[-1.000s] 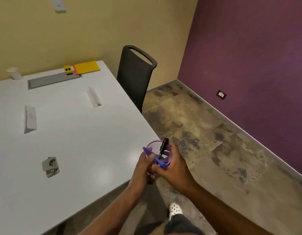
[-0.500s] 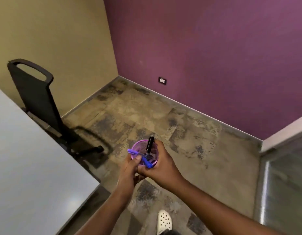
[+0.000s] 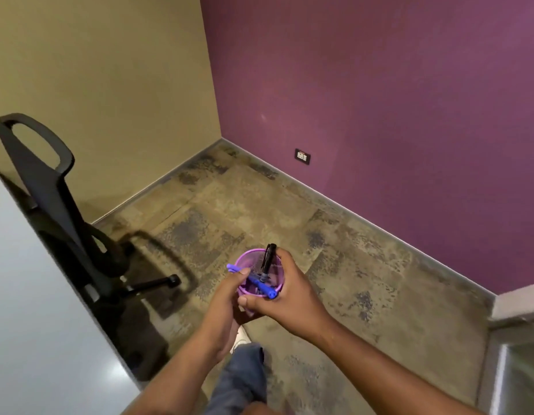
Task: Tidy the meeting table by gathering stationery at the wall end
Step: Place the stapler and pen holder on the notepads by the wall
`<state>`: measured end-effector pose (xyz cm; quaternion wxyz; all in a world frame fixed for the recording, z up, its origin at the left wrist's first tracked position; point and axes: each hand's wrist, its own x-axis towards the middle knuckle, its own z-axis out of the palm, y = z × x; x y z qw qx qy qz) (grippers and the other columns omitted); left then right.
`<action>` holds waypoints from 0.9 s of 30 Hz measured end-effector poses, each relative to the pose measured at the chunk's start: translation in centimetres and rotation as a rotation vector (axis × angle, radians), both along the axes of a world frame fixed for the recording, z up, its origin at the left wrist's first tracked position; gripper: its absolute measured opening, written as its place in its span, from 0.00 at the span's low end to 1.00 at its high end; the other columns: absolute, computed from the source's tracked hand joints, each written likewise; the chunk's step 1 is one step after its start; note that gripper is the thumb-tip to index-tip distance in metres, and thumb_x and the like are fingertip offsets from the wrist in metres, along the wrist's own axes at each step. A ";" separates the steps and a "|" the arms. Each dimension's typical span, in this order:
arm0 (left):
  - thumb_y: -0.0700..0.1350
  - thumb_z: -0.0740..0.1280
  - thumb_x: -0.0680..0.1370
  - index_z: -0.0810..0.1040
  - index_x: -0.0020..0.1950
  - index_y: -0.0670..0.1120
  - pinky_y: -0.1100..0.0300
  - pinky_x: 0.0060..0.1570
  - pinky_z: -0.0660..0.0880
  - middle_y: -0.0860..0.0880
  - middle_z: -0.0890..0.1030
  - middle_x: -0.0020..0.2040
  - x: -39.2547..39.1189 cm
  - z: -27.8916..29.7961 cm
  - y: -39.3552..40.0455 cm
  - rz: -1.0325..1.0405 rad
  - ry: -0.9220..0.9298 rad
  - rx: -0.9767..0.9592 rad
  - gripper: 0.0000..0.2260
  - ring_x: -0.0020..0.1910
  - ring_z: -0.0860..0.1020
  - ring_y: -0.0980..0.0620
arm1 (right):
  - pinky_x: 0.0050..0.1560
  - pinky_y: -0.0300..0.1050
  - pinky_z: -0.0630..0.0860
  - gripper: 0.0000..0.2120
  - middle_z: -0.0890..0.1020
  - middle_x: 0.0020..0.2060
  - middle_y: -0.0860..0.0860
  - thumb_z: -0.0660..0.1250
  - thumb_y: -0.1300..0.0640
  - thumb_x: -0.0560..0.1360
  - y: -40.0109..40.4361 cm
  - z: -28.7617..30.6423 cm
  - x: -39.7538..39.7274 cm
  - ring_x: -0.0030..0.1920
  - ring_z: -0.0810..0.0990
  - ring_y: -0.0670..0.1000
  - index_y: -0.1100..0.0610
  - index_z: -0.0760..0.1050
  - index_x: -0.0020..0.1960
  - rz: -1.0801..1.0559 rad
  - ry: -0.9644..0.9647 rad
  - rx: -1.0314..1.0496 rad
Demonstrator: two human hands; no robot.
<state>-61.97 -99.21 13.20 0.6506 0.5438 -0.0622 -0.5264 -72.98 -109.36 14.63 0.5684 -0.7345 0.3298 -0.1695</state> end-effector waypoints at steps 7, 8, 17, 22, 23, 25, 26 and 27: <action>0.55 0.63 0.79 0.82 0.67 0.51 0.47 0.56 0.78 0.43 0.86 0.62 12.0 -0.7 -9.6 0.025 -0.030 -0.006 0.20 0.58 0.84 0.46 | 0.65 0.52 0.80 0.38 0.83 0.63 0.43 0.85 0.47 0.65 -10.0 -0.3 12.9 0.63 0.83 0.42 0.42 0.70 0.69 0.091 0.056 -0.045; 0.53 0.62 0.80 0.82 0.67 0.51 0.48 0.55 0.78 0.43 0.86 0.62 13.7 -0.5 -10.8 0.033 -0.029 -0.006 0.18 0.58 0.84 0.46 | 0.65 0.52 0.80 0.38 0.83 0.63 0.43 0.85 0.47 0.65 -11.4 0.1 14.7 0.64 0.82 0.43 0.43 0.70 0.70 0.099 0.065 -0.048; 0.54 0.64 0.81 0.82 0.67 0.52 0.44 0.59 0.78 0.44 0.86 0.63 28.3 1.1 -20.4 0.107 -0.053 -0.022 0.17 0.61 0.83 0.44 | 0.66 0.47 0.80 0.36 0.82 0.62 0.40 0.85 0.52 0.66 -20.9 2.4 29.4 0.64 0.81 0.39 0.40 0.70 0.68 0.163 0.012 -0.047; 0.56 0.68 0.77 0.81 0.68 0.50 0.41 0.59 0.80 0.43 0.86 0.63 34.8 0.3 -25.8 0.141 -0.072 0.020 0.21 0.59 0.84 0.45 | 0.64 0.47 0.80 0.35 0.83 0.61 0.40 0.84 0.52 0.66 -27.5 1.6 36.5 0.62 0.82 0.39 0.39 0.71 0.66 0.235 0.023 -0.017; 0.56 0.68 0.77 0.81 0.68 0.50 0.45 0.54 0.82 0.43 0.86 0.63 36.1 0.0 -27.0 0.156 -0.082 0.030 0.22 0.58 0.84 0.46 | 0.64 0.46 0.80 0.35 0.84 0.60 0.39 0.84 0.52 0.66 -28.9 1.3 38.1 0.61 0.82 0.38 0.37 0.70 0.65 0.258 0.031 -0.015; 0.57 0.67 0.77 0.80 0.69 0.50 0.50 0.49 0.81 0.44 0.86 0.62 39.1 -0.4 -29.5 0.185 -0.089 0.049 0.22 0.56 0.85 0.49 | 0.62 0.42 0.80 0.34 0.84 0.59 0.38 0.85 0.52 0.66 -31.7 0.7 41.4 0.60 0.82 0.37 0.36 0.70 0.64 0.302 0.032 -0.002; 0.58 0.66 0.77 0.80 0.69 0.50 0.51 0.49 0.81 0.44 0.86 0.62 40.6 -0.5 -30.7 0.202 -0.091 0.058 0.23 0.56 0.85 0.49 | 0.61 0.40 0.80 0.34 0.84 0.58 0.37 0.85 0.52 0.66 -33.2 0.8 43.1 0.60 0.82 0.36 0.36 0.70 0.64 0.326 0.029 0.002; 0.58 0.65 0.76 0.80 0.69 0.50 0.50 0.50 0.81 0.44 0.86 0.62 42.1 -0.4 -31.8 0.224 -0.096 0.072 0.23 0.56 0.84 0.49 | 0.60 0.38 0.79 0.34 0.84 0.58 0.37 0.85 0.51 0.66 -34.6 0.8 44.9 0.59 0.82 0.36 0.36 0.70 0.64 0.359 0.027 0.000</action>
